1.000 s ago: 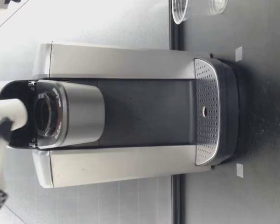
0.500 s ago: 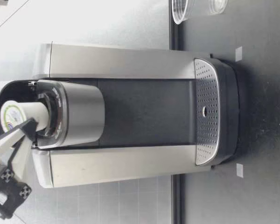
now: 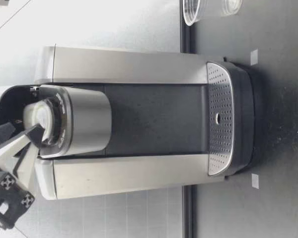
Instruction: Place the coffee capsule inside the capsule container, then place the cup onto the center of the cup tray, then push the 'Hot Water' and 'Travel Mug' buttons.
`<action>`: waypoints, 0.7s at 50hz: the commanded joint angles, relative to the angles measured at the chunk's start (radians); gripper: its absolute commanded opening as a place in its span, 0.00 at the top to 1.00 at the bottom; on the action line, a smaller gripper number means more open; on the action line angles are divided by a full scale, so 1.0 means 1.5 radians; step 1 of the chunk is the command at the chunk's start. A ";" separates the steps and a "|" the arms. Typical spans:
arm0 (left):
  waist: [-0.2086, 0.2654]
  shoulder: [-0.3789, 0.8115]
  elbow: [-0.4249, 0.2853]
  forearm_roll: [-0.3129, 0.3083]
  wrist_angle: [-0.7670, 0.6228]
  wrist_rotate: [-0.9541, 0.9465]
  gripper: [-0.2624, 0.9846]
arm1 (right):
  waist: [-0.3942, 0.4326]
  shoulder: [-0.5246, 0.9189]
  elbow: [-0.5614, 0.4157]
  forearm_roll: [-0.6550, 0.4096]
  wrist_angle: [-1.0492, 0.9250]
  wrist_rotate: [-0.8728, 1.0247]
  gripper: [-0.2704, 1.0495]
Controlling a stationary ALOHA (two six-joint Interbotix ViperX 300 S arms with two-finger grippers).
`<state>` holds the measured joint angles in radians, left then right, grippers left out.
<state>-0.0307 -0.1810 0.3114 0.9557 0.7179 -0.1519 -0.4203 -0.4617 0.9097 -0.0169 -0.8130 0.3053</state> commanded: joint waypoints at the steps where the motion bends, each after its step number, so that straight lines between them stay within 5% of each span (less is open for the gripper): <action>1: 0.004 -0.008 -0.017 0.004 0.001 -0.002 0.19 | 0.002 -0.008 -0.007 0.000 -0.004 0.000 0.70; 18: -0.030 -0.067 0.036 -0.007 -0.058 -0.067 0.19 | -0.018 0.009 -0.056 0.013 0.046 0.000 0.70; 35: -0.033 -0.196 0.240 -0.005 -0.311 -0.336 0.20 | -0.133 0.032 -0.145 0.011 0.210 -0.001 0.70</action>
<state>-0.0813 -0.4280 0.6397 0.9449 0.3221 -0.6136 -0.5921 -0.4203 0.7317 0.0015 -0.5154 0.3053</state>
